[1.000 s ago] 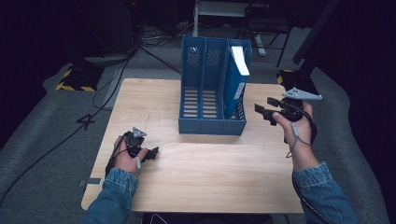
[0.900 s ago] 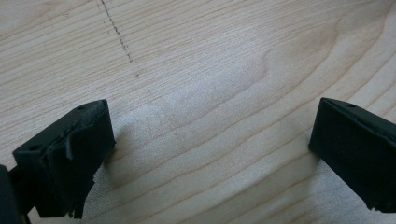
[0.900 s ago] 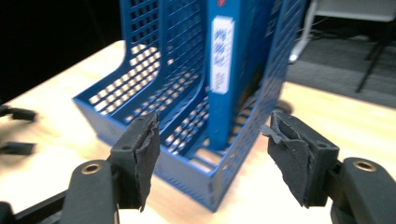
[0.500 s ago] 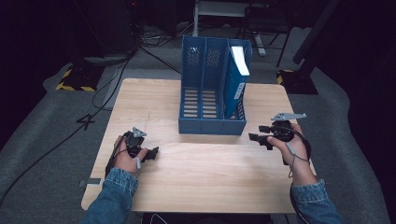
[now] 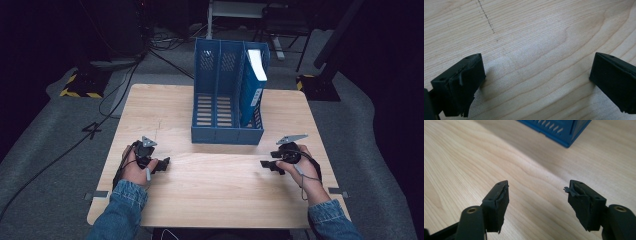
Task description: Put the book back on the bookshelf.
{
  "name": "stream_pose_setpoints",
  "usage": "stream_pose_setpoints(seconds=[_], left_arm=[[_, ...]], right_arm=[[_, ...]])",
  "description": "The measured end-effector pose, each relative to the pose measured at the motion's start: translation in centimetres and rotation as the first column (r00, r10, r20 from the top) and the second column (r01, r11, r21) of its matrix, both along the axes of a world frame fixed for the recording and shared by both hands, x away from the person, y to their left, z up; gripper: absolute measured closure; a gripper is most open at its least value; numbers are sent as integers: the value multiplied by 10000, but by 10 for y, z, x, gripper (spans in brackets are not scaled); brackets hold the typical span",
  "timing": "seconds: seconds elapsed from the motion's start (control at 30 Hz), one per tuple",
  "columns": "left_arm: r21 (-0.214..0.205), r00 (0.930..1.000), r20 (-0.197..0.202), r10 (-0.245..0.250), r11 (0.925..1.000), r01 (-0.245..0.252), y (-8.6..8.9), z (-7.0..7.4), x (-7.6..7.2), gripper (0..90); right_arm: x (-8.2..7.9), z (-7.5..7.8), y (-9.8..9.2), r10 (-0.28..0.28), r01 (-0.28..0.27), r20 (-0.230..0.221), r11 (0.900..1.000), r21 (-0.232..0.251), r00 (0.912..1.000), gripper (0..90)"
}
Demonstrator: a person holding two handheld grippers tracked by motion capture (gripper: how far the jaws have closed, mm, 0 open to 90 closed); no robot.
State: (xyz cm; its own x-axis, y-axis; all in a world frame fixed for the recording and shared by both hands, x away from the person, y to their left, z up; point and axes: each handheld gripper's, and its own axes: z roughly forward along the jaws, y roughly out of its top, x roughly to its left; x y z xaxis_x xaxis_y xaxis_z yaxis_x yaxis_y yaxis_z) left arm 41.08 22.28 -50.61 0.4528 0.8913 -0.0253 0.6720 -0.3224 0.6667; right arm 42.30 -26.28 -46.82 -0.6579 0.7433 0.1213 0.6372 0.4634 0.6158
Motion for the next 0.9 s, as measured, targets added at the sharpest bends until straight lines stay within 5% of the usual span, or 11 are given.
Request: stream_pose_setpoints(seconds=[0.37, 0.5, 0.9], left_arm=[[38, 10000, 1, -61, 10000, 61, 0, 0, 1, 1], [3, 10000, -13, -36, 10000, 36, -1, 0, 1, 2], [6, 10000, -22, -25, 10000, 25, -1, 0, 1, 1]], right_arm=[[-9, -25, 9, 558, -562, 890, 9984, 20, 9945, 262], [-11, -37, 14, 579, -595, 1949, 9982, 20, 9791, 107], [-10, -38, 16, 506, -516, 1918, 9987, 0, 9801, 89]])
